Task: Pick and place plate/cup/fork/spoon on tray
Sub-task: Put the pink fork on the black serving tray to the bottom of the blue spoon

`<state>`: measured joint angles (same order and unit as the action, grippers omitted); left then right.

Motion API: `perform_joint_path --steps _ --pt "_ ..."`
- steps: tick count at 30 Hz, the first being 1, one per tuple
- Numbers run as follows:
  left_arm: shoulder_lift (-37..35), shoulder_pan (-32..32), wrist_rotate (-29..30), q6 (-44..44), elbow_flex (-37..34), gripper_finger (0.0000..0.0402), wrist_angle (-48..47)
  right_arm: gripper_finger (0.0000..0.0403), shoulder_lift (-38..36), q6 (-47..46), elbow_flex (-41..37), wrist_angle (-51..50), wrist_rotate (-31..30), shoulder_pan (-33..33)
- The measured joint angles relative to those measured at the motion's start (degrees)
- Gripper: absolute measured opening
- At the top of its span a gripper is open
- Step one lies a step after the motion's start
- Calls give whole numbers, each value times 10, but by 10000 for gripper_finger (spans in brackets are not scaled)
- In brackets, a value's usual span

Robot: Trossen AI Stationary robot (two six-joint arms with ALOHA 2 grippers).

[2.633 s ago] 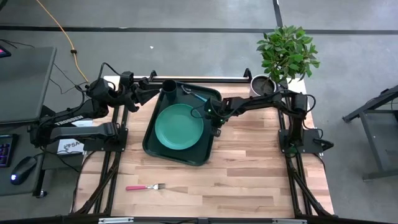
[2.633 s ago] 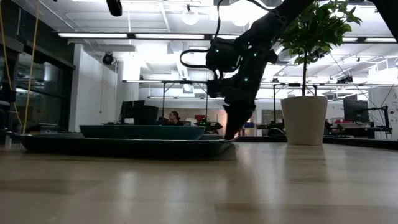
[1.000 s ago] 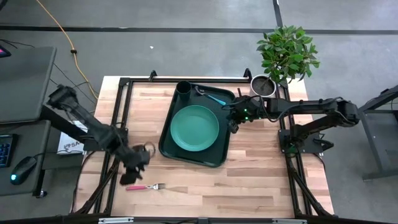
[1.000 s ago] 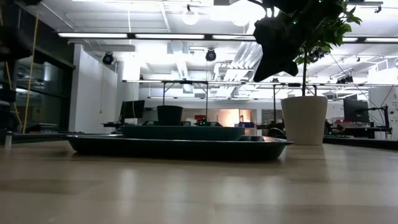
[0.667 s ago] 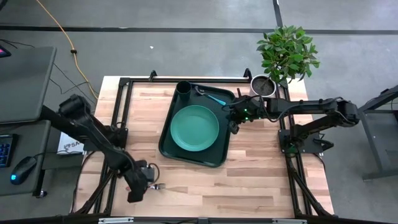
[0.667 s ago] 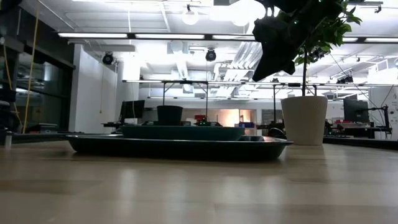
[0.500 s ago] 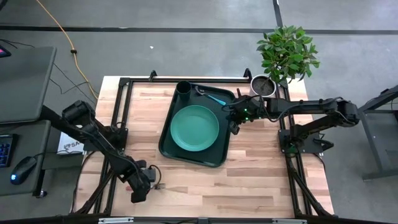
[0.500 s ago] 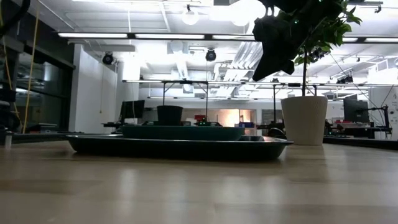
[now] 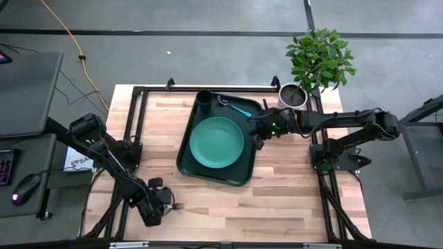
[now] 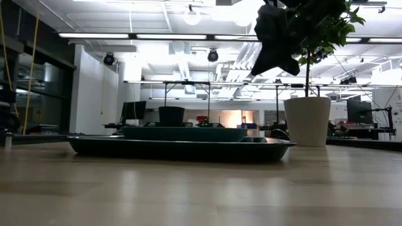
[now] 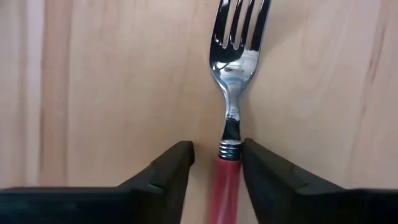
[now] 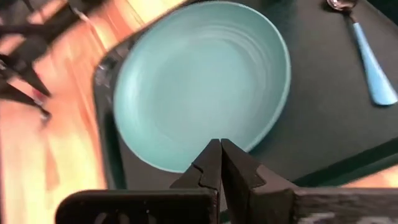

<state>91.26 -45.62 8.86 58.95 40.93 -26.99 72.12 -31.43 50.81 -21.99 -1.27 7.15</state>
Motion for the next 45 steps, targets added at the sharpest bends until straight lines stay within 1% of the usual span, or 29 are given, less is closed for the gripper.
perform_joint_path --steps 4,6,8,11,14,19,22,24,27,29,32,35,37,39,43,45 --pt "1 -14 25 -6 -2 75 -6 0 0 -47 0 25 -2 -13" --pt "1 -15 31 -12 -2 37 -6 0 0 -64 0 36 -14 -20" --pt "-4 -15 34 -21 -3 15 -4 0 0 -76 0 46 -30 -26" --pt "-16 -8 35 -24 -5 16 -2 0 0 -86 0 62 -53 -34" --pt "-42 -1 55 -21 -9 9 -8 0 0 -84 0 87 -53 -39" --pt "-110 4 71 3 -7 4 -9 0 0 -59 0 144 19 -39" --pt "-150 25 101 26 -4 3 -8 0 -5 -48 0 192 60 -39" --pt "-167 47 108 30 6 2 -13 0 -14 -46 0 227 76 -39" --pt "-183 94 132 7 40 2 -30 0 -22 -62 1 285 78 -43" --pt "-183 129 154 -15 67 1 -45 0 -21 -81 1 332 74 -48" --pt "-180 183 168 -46 101 1 -49 0 -16 -95 1 396 78 -62" --pt "-174 233 191 -76 126 0 -50 3 -15 -101 1 434 78 -73" --pt "-174 263 210 -85 137 0 -50 14 -16 -116 1 437 65 -78" --pt "-174 290 221 -90 141 0 -34 33 -15 -124 1 433 58 -83" --pt "-174 331 220 -128 150 0 7 94 -8 -119 1 413 60 -99" --pt "-174 343 200 -154 150 0 41 127 -4 -96 1 406 63 -107"
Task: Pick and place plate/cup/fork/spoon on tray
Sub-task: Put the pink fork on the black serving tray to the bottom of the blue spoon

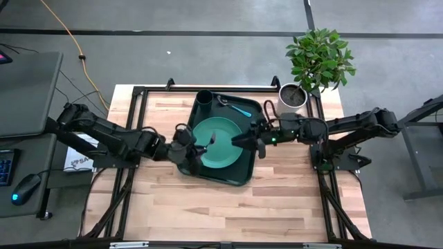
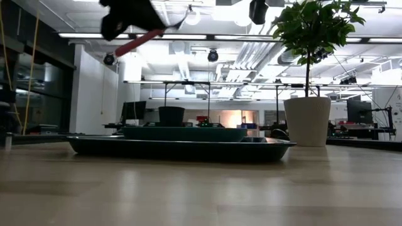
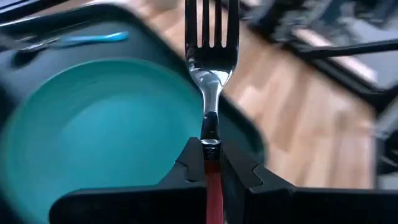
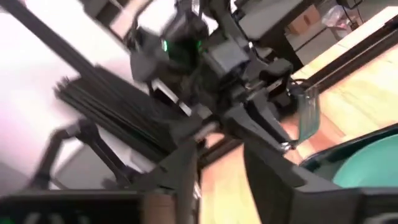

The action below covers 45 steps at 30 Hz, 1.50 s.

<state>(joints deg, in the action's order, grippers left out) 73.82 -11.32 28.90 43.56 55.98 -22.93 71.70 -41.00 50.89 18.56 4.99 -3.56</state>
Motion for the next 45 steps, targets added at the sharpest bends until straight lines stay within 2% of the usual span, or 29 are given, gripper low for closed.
perform_joint_path --steps 3,7,11,14,20,26,29,32,37,41,45 --pt "0 10 -30 -39 0 0 65 166 2 26 0 -24 -7 -11" --pt "4 21 20 -35 0 0 80 195 11 24 0 -32 -50 -14" --pt "32 33 60 -33 0 0 89 199 22 25 0 -44 -136 -14" --pt "62 40 66 -41 0 0 125 195 41 25 0 -55 -197 -14" --pt "115 48 67 -49 14 0 167 180 91 30 20 -65 -244 -14" --pt "133 48 58 -84 42 0 166 160 110 23 34 -85 -270 -14" --pt "132 48 64 -86 44 0 166 137 107 20 35 -93 -294 -16" --pt "132 48 73 -85 44 0 154 99 106 19 35 -89 -306 -19" --pt "132 48 72 -79 44 1 154 13 106 4 35 -95 -317 -22" --pt "132 52 48 -83 44 13 172 5 105 -4 35 -101 -317 -21" --pt "130 71 -26 -101 49 50 161 2 77 11 34 -145 -302 -13"
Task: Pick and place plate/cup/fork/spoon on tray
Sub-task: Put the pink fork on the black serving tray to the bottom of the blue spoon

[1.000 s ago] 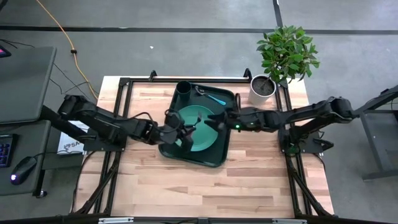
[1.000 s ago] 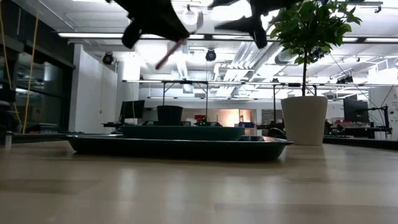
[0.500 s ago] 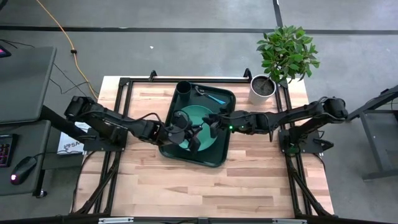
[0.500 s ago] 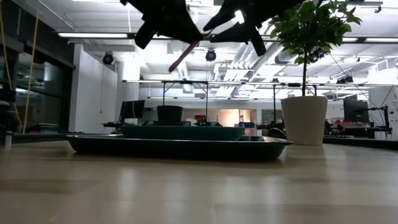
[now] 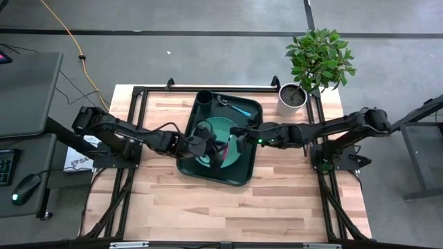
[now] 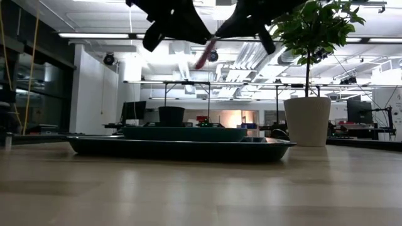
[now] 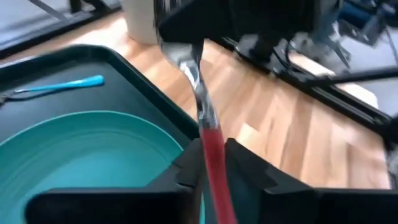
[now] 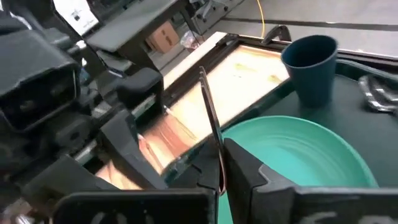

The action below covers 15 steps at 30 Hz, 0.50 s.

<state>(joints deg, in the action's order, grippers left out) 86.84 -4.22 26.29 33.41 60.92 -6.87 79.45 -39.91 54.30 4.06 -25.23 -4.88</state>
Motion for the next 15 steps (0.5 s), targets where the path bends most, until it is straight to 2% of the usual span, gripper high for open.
perform_joint_path --steps 4,9,13,15 --pt "-23 19 -59 -18 33 107 -71 2 -57 35 0 -99 28 14" --pt "-97 34 -78 -59 75 167 -161 1 -142 82 0 -256 88 23" --pt "-166 35 -77 -83 75 190 -144 1 -185 89 0 -366 124 23" --pt "-190 33 -77 -88 57 193 -94 1 -192 101 1 -395 136 23"
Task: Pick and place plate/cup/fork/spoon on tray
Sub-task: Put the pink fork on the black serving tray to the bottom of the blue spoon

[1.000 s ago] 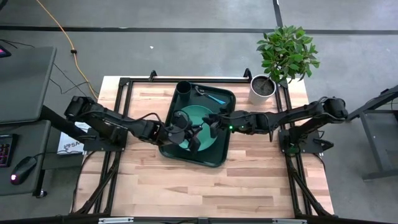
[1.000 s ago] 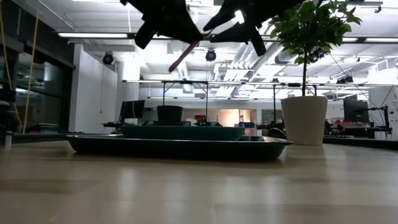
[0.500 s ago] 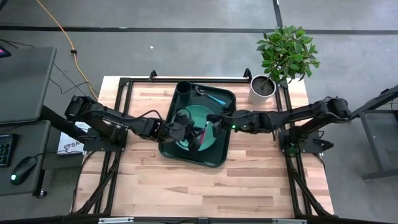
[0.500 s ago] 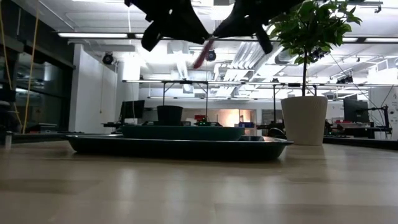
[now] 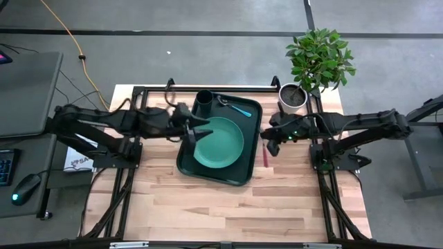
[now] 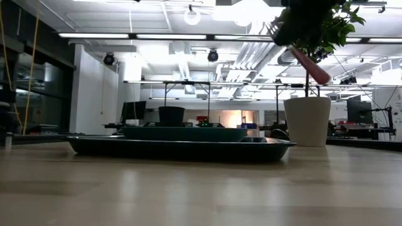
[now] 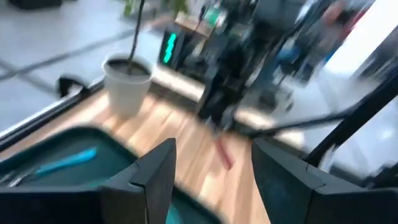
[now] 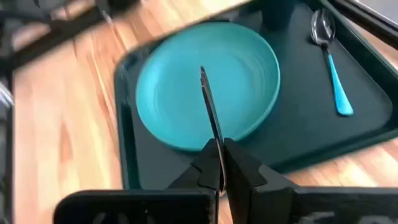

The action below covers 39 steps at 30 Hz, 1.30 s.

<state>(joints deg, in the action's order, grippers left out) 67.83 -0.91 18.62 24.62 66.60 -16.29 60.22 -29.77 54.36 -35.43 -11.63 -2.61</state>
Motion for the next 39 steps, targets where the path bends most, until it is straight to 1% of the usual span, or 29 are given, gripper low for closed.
perform_joint_path --steps 2,6,9,12,14,19,22,26,30,33,36,39 --pt "-23 -4 0 7 -41 194 47 1 5 19 10 -19 1 0" --pt "-38 -19 -6 60 -145 195 210 0 31 57 38 -35 -2 3" --pt "-30 -30 -13 109 -213 195 347 0 47 65 55 -32 0 8" --pt "-9 -42 -15 141 -256 195 438 0 52 69 60 -20 10 9" --pt "4 -48 -15 150 -267 195 471 0 52 68 61 6 24 8" --pt "28 -56 -28 153 -267 195 510 0 49 72 61 53 49 7" --pt "29 -56 -63 153 -267 195 522 0 49 73 61 70 63 7" --pt "12 -56 -106 153 -267 195 526 0 49 67 61 70 63 16" --pt "-21 -55 -147 148 -267 195 523 0 61 59 66 92 61 32" --pt "-55 -50 -181 117 -267 195 516 0 97 70 114 68 62 49" --pt "-96 -39 -198 98 -267 195 501 0 164 105 198 -15 62 68" --pt "-134 -25 -197 80 -267 195 470 0 236 155 282 -94 63 89"
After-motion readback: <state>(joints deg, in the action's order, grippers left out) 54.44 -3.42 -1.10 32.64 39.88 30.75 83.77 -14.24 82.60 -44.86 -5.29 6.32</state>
